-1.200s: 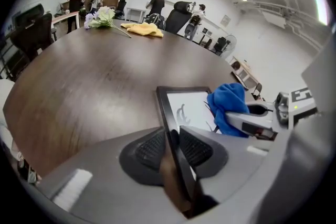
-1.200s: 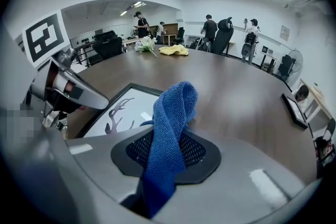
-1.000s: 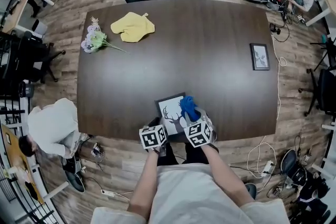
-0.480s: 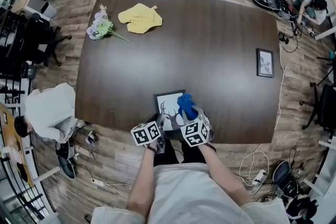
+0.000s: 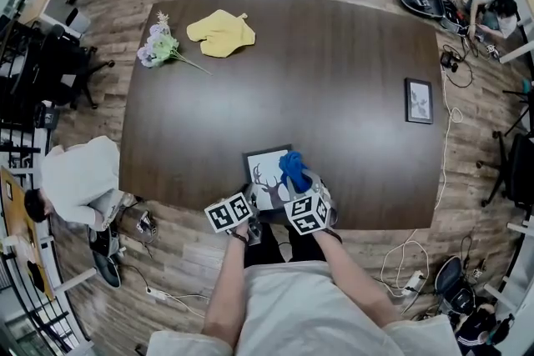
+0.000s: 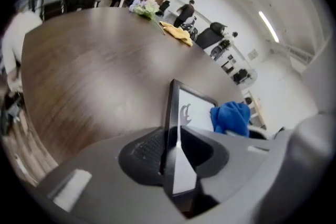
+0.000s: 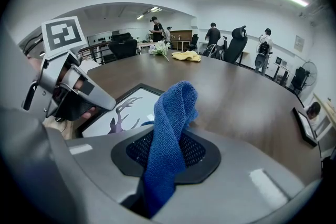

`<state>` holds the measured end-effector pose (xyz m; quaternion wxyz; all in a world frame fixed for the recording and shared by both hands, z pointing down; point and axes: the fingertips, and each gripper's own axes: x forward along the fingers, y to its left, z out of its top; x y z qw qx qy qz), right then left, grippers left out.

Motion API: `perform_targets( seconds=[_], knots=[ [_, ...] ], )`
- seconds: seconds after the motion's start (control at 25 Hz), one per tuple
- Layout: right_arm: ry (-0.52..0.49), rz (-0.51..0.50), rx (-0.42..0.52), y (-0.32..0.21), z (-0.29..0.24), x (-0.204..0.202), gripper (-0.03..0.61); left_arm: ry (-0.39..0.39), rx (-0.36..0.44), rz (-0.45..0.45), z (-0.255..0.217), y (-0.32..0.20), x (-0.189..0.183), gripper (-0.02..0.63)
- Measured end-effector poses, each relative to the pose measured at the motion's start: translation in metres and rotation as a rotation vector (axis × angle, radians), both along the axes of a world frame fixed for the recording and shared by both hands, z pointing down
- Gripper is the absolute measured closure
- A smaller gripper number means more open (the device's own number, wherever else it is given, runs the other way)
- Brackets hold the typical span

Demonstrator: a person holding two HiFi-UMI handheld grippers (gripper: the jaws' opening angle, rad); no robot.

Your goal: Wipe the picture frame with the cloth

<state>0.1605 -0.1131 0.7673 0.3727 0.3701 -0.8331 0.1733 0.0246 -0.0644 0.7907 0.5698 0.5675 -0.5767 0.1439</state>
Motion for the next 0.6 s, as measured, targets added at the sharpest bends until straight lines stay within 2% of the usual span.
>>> perform_targets(
  seconds=[0.04,0.12,0.2,0.48,0.6],
  knots=[
    [0.001,-0.002,0.0,0.0,0.0,0.0,0.492,-0.063,-0.02,0.041,0.001,0.001,-0.001,0.474],
    [0.004,-0.007,-0.002,0.0,0.0,-0.001,0.492,-0.165,-0.051,0.111,0.002,0.0,-0.001,0.474],
    [0.004,-0.008,-0.004,0.0,0.0,-0.001,0.492,-0.216,-0.071,0.146,0.0,-0.001,-0.001,0.476],
    [-0.012,0.009,0.007,-0.002,-0.001,0.001,0.492,-0.161,-0.038,0.105,-0.009,-0.003,0.0,0.483],
    [-0.019,0.017,0.008,-0.001,-0.001,0.003,0.492,-0.065,-0.004,0.039,-0.008,-0.001,0.002,0.482]
  ],
)
